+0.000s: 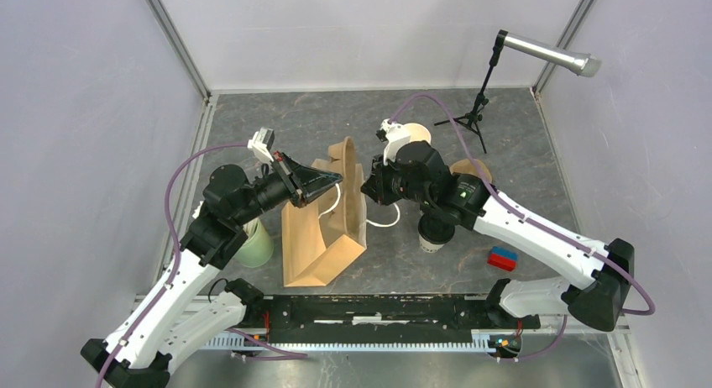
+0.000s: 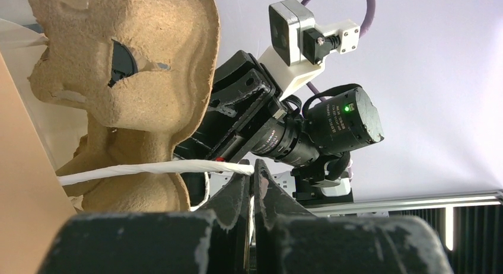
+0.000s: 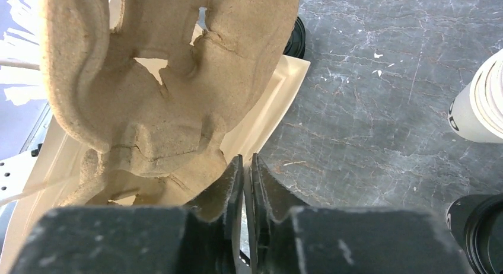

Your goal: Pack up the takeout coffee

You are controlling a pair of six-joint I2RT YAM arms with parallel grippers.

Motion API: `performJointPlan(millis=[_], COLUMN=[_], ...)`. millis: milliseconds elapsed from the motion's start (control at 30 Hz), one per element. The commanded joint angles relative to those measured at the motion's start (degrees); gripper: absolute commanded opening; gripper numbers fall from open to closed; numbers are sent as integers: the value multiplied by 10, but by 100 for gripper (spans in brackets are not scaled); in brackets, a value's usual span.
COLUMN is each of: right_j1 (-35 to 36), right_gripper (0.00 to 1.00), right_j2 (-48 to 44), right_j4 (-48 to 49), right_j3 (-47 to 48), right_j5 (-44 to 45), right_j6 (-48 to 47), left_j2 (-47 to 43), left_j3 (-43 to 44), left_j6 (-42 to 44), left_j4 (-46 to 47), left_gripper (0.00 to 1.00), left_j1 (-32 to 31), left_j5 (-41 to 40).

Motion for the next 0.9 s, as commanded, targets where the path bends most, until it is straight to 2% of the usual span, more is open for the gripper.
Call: performJointPlan(millis=[0, 133, 200, 333, 433, 733, 867], right_j1=[-7, -15, -19, -24, -34, -72, -89], right_gripper=[11, 3, 2, 0, 0, 1, 2], right_j2=[1, -5, -10, -24, -33, -38, -45], right_j4=[24, -7, -24, -58, -67, -65, -70], right_j3=[9, 47, 61, 73, 68, 53, 50], right_j5=[-7, 12, 12, 21, 24, -29, -71], right_j6=[-18, -64, -98, -149, -176, -252, -308], left_j2=[4, 5, 5, -1, -2, -44, -36], left_j3=[23, 26, 20, 17, 23, 51, 110], left_j6=[28, 30, 26, 23, 29, 66, 117], left_j4=[28, 27, 26, 22, 7, -70, -157], left_gripper=[2, 3, 6, 16, 37, 51, 58], left_j1=[-1, -1, 0, 0, 0, 0, 0], left_j5=[2, 1, 0, 0, -5, -45, -66])
